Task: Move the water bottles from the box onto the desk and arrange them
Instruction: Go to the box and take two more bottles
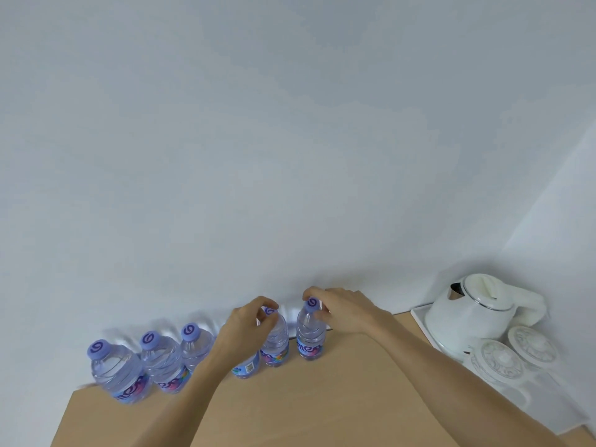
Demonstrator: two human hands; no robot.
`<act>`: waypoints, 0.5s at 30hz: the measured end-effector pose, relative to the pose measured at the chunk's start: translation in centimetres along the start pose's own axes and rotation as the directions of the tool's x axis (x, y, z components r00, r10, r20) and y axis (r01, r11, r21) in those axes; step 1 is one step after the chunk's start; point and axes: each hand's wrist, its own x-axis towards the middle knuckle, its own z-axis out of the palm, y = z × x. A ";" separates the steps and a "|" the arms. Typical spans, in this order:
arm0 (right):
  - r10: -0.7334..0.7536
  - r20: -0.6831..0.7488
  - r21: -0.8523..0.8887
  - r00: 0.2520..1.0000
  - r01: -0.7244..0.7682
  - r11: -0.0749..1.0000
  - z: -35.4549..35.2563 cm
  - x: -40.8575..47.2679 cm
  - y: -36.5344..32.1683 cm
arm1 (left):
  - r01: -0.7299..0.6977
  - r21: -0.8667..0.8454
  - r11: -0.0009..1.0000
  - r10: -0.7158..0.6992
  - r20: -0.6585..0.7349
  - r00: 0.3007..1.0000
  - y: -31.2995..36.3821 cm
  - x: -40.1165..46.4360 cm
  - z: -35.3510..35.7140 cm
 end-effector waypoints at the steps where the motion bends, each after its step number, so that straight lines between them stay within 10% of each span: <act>1: 0.012 -0.045 -0.002 0.999 -0.012 1.000 -0.5 -0.5 0.0 | -0.013 -0.003 1.000 0.013 -0.006 1.000 0.3 -0.2 -0.1; 15: 0.207 -0.628 0.183 0.750 -0.116 0.976 -11.0 -15.4 -1.3 | -0.390 -0.313 0.866 0.420 0.032 0.907 13.9 -3.0 -1.8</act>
